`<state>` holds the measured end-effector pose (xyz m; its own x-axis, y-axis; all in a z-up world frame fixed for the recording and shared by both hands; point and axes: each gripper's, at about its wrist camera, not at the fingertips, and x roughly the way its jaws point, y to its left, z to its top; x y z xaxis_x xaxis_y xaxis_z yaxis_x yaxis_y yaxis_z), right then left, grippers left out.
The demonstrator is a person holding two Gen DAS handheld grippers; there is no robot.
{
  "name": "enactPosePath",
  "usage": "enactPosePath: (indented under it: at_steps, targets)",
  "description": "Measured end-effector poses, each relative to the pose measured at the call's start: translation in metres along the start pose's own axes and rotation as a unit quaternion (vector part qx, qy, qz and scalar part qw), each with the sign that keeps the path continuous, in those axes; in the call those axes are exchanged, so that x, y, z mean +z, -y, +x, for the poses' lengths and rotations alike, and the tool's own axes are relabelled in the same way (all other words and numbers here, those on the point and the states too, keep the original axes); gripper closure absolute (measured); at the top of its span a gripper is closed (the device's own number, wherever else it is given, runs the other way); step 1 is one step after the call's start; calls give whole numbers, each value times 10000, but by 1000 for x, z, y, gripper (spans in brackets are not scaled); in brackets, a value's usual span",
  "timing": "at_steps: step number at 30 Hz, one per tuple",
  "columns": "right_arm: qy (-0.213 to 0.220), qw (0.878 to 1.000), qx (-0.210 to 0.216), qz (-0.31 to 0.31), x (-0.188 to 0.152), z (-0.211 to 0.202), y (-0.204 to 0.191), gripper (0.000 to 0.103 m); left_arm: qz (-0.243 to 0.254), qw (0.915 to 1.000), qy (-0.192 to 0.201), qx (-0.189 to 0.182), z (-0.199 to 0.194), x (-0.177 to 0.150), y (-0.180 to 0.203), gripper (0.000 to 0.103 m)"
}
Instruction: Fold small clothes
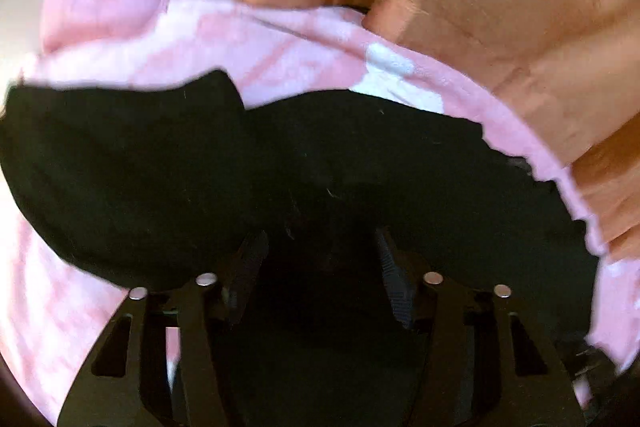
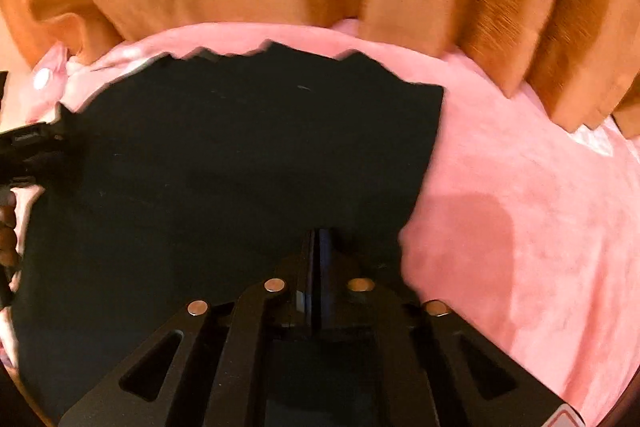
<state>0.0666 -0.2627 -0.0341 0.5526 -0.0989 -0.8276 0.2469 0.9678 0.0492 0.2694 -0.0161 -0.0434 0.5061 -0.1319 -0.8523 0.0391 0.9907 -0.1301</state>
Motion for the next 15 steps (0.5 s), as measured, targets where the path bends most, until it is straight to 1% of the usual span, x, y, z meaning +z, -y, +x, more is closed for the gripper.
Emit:
enactPosePath:
  at_steps: [1, 3, 5, 6, 7, 8, 10, 11, 13, 14, 15]
  targets:
    - [-16, 9999, 42, 133, 1, 0, 6, 103, 175, 9997, 38, 172, 0, -2, 3, 59]
    - [-104, 9993, 54, 349, 6, -2, 12, 103, 210, 9993, 70, 301, -3, -5, 4, 59]
    - [-12, 9994, 51, 349, 8, -8, 7, 103, 213, 9992, 59, 329, -3, -5, 4, 59]
    - [-33, 9998, -62, 193, 8, -5, 5, 103, 247, 9991, 72, 346, -3, -6, 5, 59]
    - [-135, 9997, -154, 161, 4, 4, 8, 103, 263, 9990, 92, 356, -3, -7, 5, 59]
    - [11, 9998, -55, 188, 1, 4, 12, 103, 227, 9992, 93, 329, -5, -7, 4, 59]
    - [-62, 9997, -61, 219, 3, -2, 15, 103, -82, 9998, 135, 131, -16, -6, -9, 59]
    - [-92, 9994, -92, 316, 3, -5, 17, 103, -244, 9995, 206, 89, -23, -5, -19, 59]
    - [-133, 9981, -75, 601, -1, -16, 25, 103, -628, 9971, 400, 179, -41, 2, -51, 55]
    - [-136, 9976, -68, 681, -2, -20, 26, 103, -839, 9949, 492, 260, -48, 6, -70, 47]
    - [-98, 9973, -48, 731, -5, -29, 26, 100, -1088, 9918, 565, 356, -54, 8, -93, 38]
